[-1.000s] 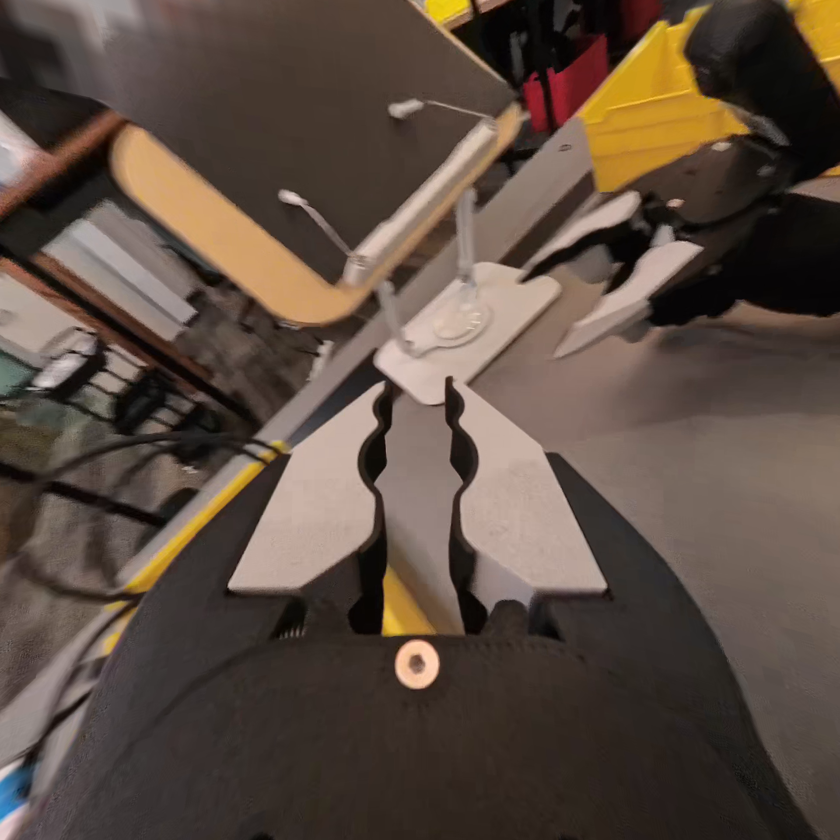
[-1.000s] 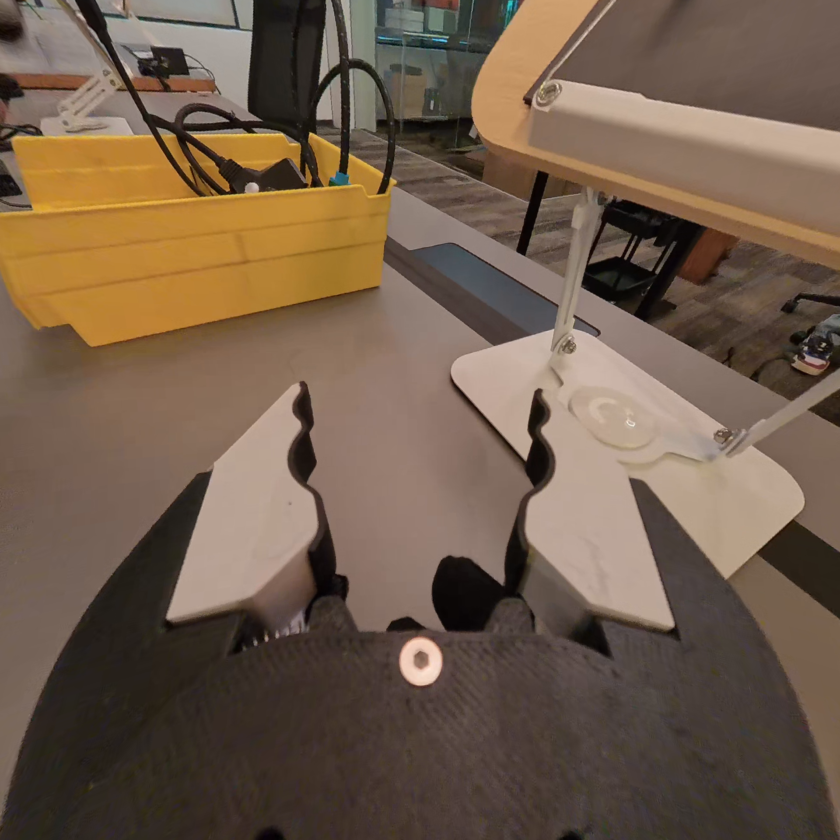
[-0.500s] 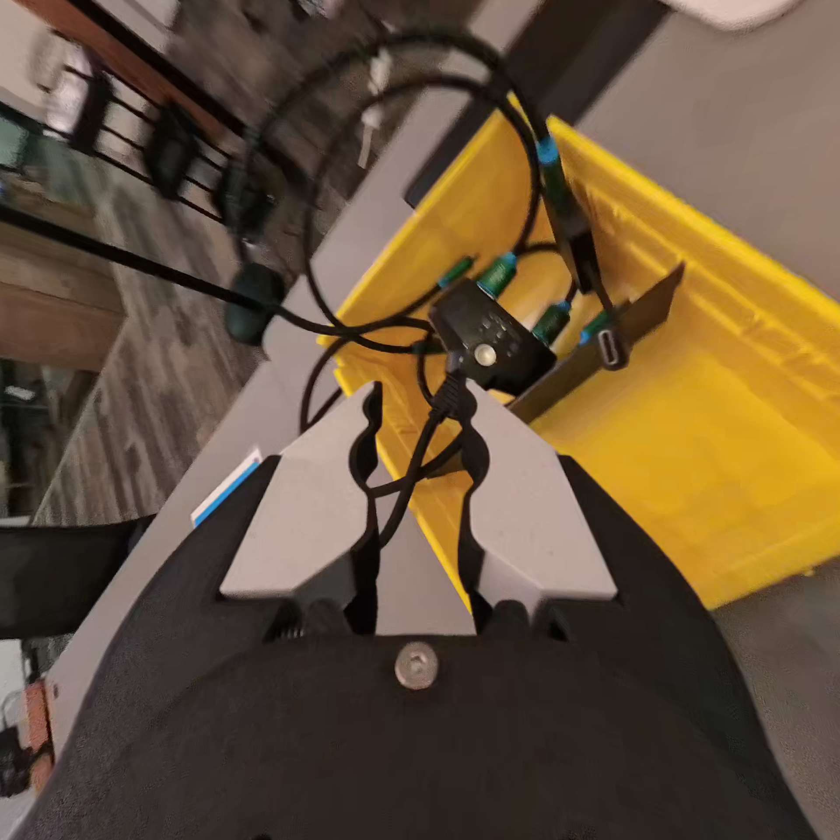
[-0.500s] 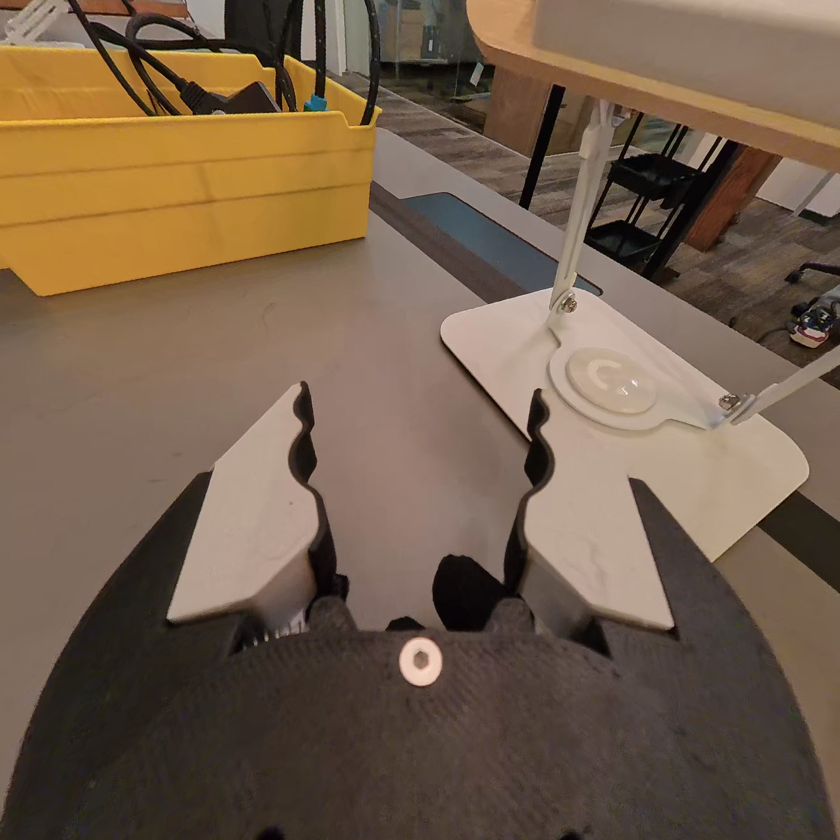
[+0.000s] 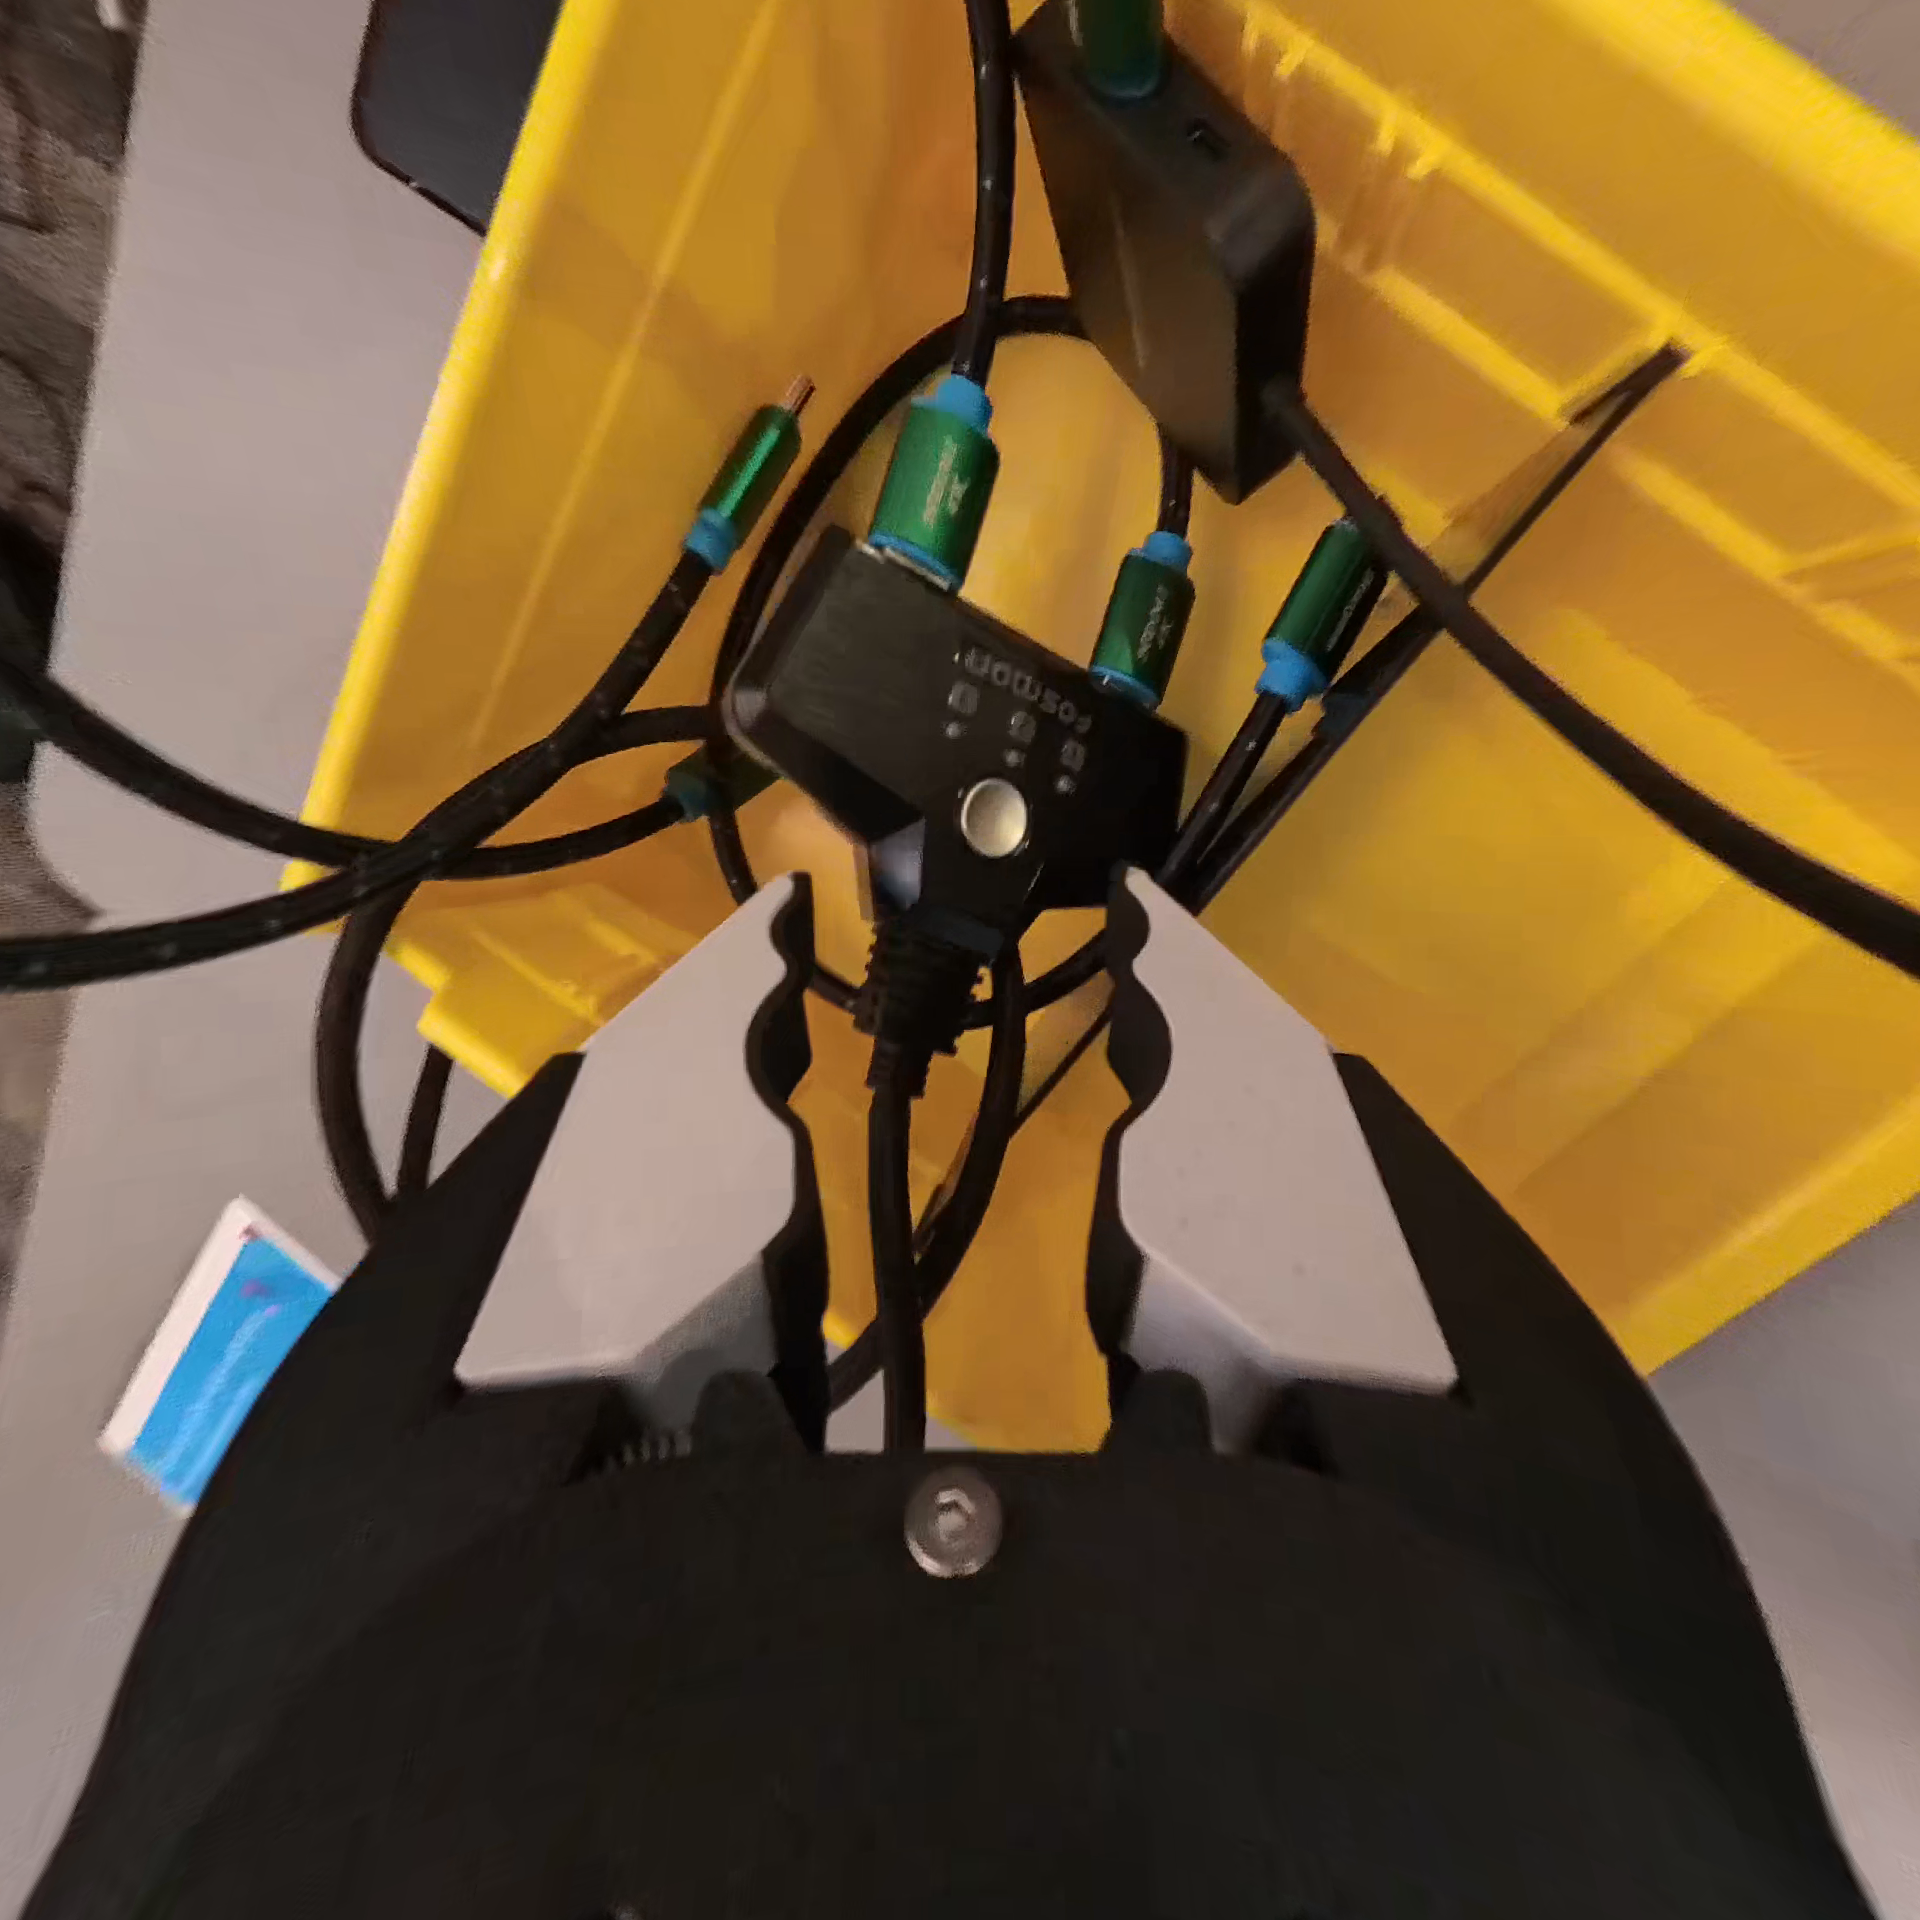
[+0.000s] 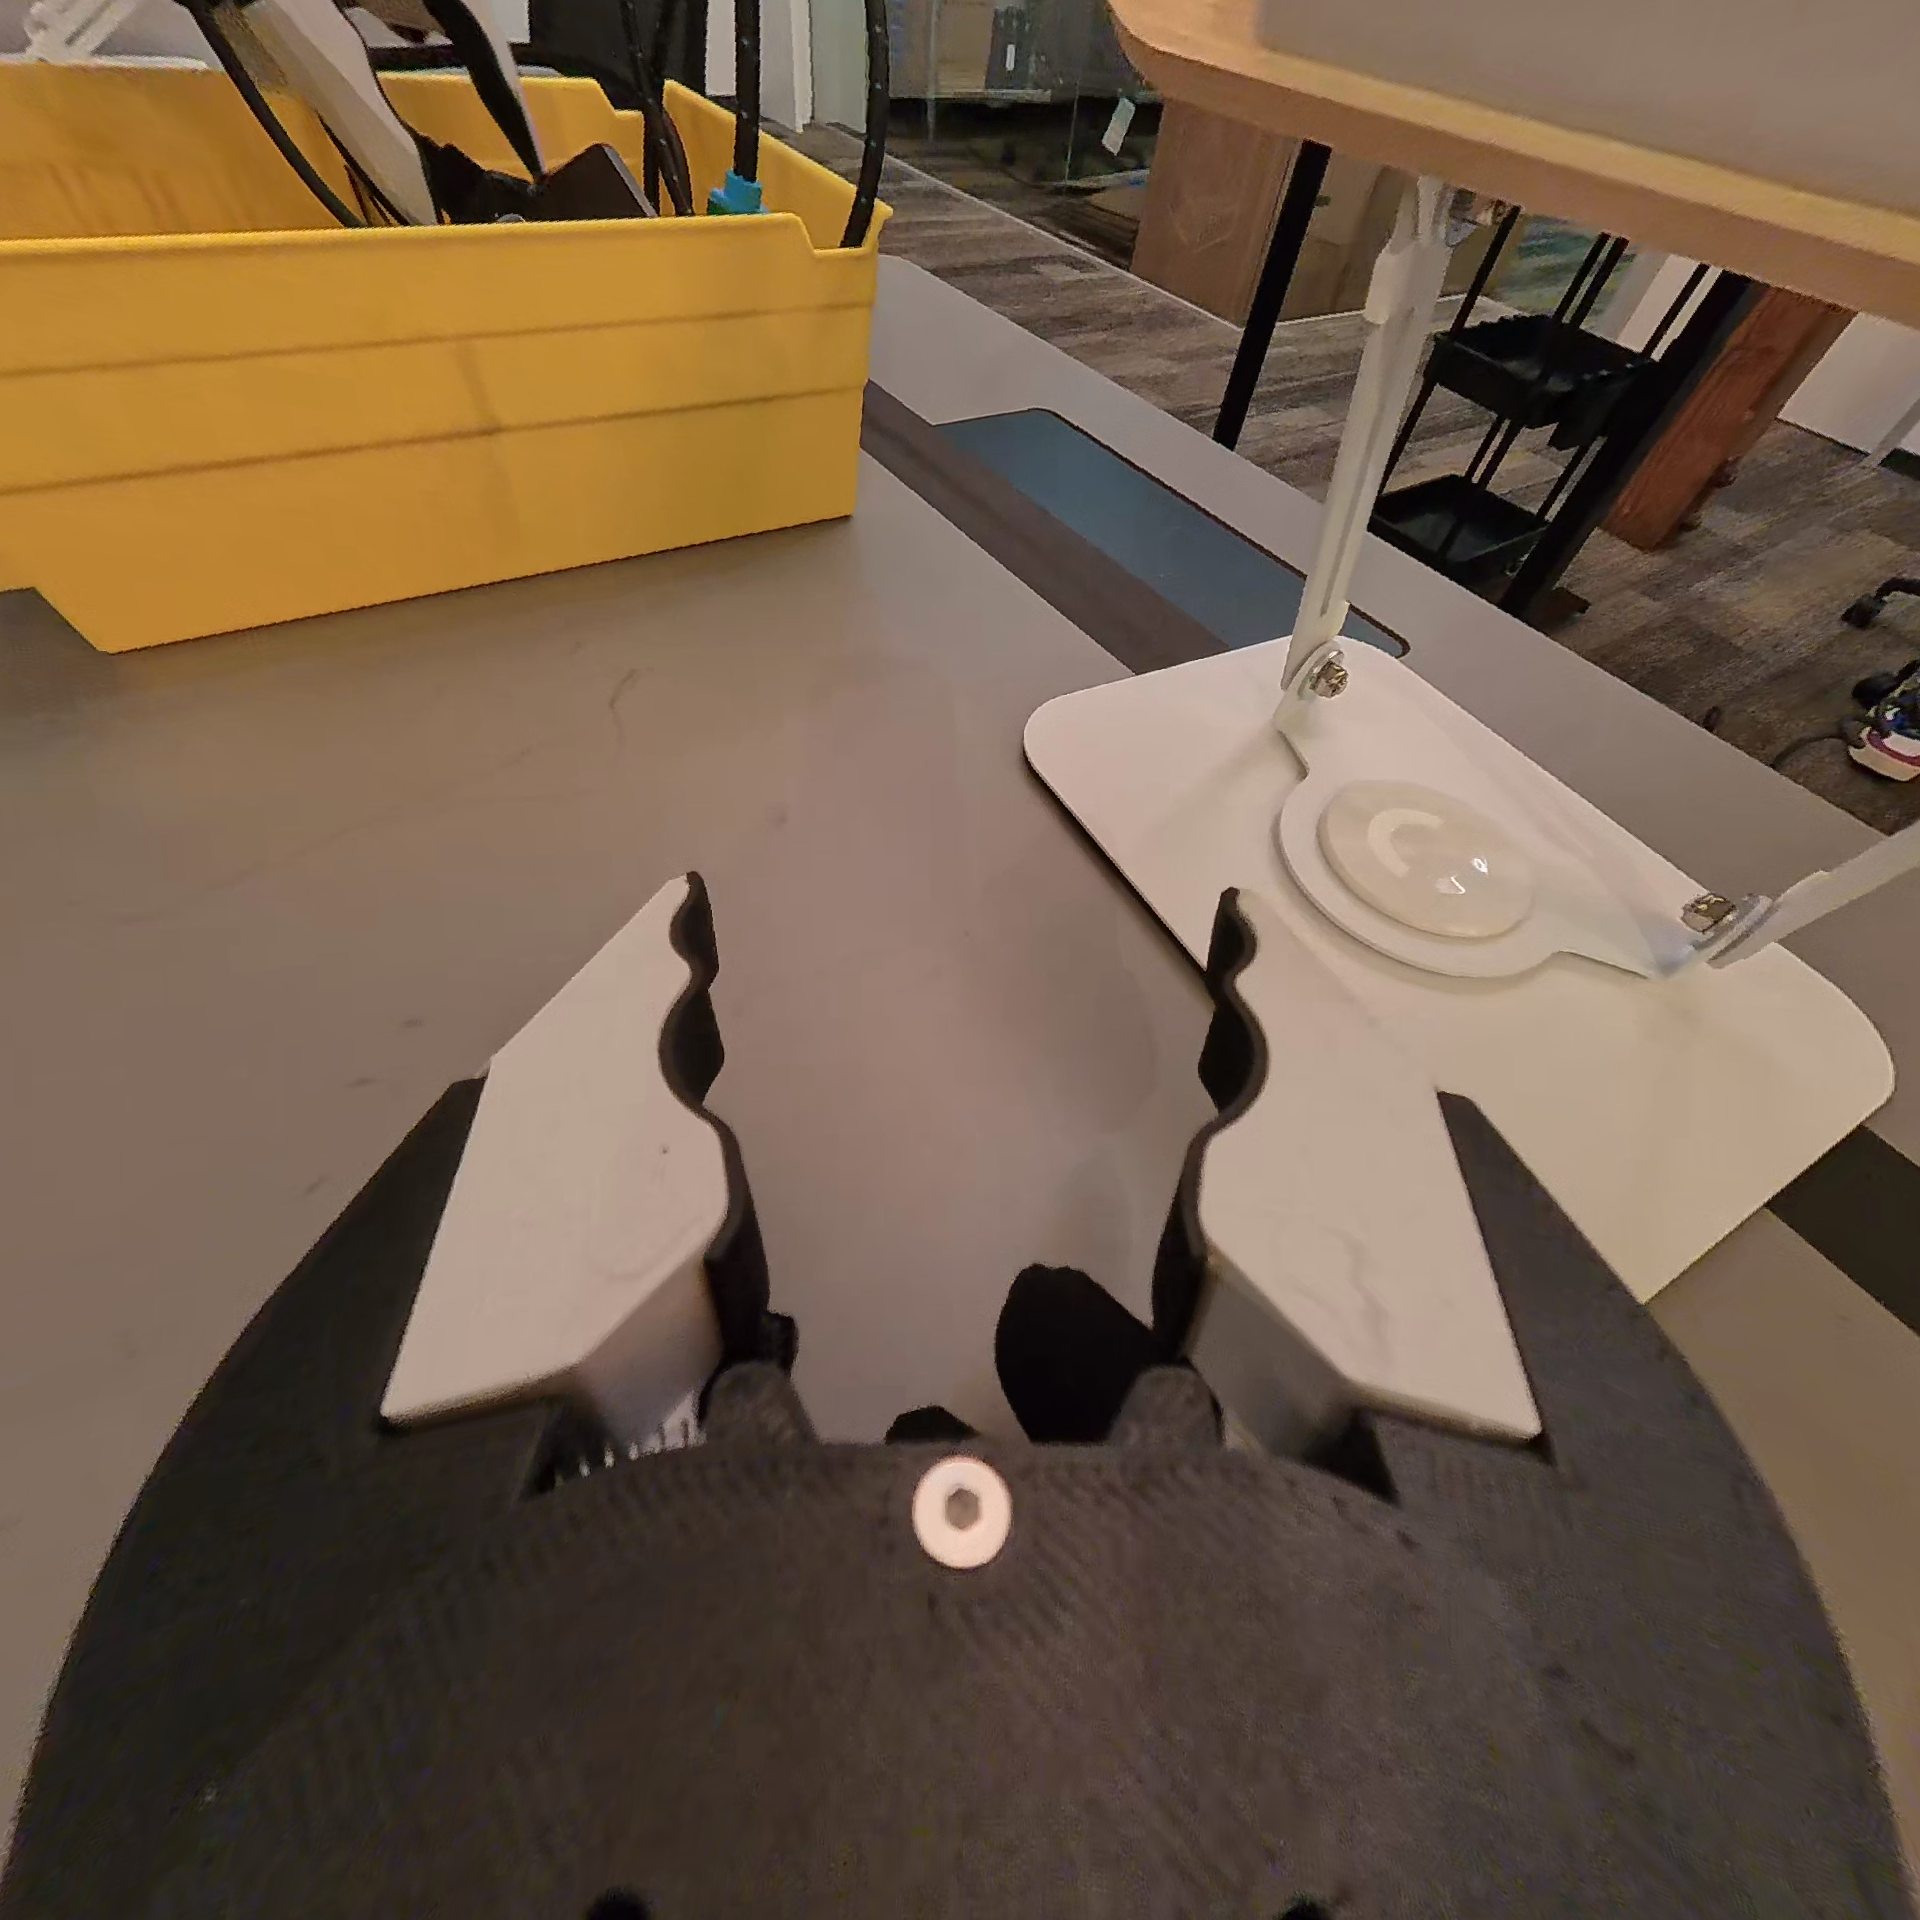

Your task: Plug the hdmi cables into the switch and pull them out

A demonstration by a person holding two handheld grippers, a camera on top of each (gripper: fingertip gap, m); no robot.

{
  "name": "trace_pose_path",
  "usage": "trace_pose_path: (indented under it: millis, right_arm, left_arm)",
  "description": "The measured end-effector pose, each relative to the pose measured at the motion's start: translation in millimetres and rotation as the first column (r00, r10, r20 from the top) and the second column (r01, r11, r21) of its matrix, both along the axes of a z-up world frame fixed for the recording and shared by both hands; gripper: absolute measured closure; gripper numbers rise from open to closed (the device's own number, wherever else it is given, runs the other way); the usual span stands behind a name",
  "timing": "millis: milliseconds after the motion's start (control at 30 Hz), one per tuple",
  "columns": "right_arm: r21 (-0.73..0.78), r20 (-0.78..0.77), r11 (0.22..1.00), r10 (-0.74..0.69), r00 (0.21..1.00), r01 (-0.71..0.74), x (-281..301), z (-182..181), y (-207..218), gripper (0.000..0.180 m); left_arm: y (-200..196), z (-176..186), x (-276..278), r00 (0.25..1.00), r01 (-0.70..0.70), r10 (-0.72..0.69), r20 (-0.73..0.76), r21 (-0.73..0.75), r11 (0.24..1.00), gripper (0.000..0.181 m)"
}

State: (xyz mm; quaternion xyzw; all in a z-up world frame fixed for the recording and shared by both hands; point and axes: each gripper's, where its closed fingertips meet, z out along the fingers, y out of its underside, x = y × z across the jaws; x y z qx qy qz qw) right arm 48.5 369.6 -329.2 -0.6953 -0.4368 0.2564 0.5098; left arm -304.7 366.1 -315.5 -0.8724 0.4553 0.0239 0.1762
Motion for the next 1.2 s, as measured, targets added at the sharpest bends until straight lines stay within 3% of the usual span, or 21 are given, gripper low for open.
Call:
trace_pose_path:
  millis: [300,633,1067,1200]
  right_arm:
    - [0.001,0.013,1.000,0.007,1.000,-0.007,-1,-2,-1,0.086]
    - [-0.002,0.018,1.000,0.011,1.000,-0.011,-2,-3,-1,0.087]
    - [-0.006,0.031,1.000,0.019,0.999,-0.019,-3,-5,-2,0.087]
    - [-0.011,0.027,1.000,0.020,0.999,-0.020,-2,-4,-2,0.087]
  left_arm:
    - [7,-13,13,0.982,-0.065,0.099,0.164,-0.203,0.977,0.121]
    - [19,-9,14,0.987,-0.072,0.095,0.130,-0.169,0.983,0.125]
    - [18,-27,19,0.984,-0.064,0.116,0.134,-0.342,0.938,0.127]
    - [23,-17,19,0.988,-0.065,0.099,0.117,-0.268,0.961,0.125]
